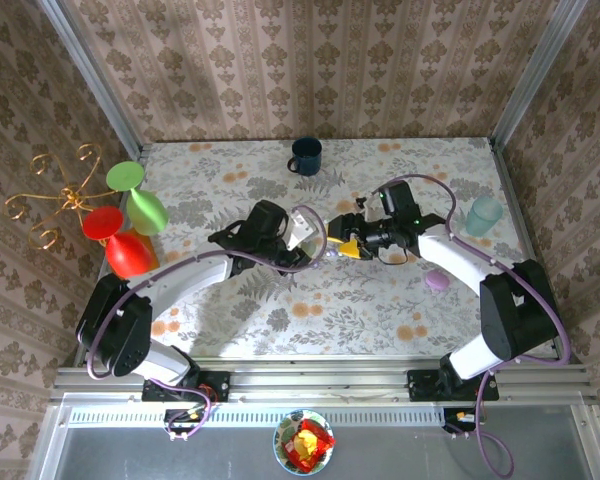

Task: Insert the wireless bluetooth earbuds into the charging case

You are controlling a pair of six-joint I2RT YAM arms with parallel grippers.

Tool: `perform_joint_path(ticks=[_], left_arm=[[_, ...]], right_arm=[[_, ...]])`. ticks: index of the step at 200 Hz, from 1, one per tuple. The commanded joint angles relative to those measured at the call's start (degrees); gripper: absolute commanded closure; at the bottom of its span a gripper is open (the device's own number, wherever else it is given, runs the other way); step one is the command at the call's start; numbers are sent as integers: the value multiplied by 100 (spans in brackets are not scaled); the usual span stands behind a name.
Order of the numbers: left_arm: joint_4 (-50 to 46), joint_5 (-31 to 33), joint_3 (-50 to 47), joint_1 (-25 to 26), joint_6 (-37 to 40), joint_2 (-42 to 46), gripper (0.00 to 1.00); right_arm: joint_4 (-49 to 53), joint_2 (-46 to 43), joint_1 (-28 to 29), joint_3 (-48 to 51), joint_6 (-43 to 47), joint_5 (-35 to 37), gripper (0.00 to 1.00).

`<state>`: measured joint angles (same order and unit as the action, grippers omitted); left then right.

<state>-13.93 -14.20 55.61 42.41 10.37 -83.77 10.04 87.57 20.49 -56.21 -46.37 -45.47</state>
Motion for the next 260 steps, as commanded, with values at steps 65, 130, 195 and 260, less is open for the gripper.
perform_joint_path(ticks=[65, 130, 195, 260], left_arm=[[537, -511, -41, 126, 577, 190, 62], [557, -478, -154, 125, 642, 257, 62], [1245, -227, -480, 85, 350, 827, 25], [4049, -1476, -1637, -697, -1291, 1792, 0]], right_arm=[[-381, 300, 350, -295, -377, -430, 39], [-122, 231, 342, -359, -232, -287, 67], [-555, -182, 118, -279, -531, -355, 78], [-2883, -701, -320, 72, -2316, -775, 80]])
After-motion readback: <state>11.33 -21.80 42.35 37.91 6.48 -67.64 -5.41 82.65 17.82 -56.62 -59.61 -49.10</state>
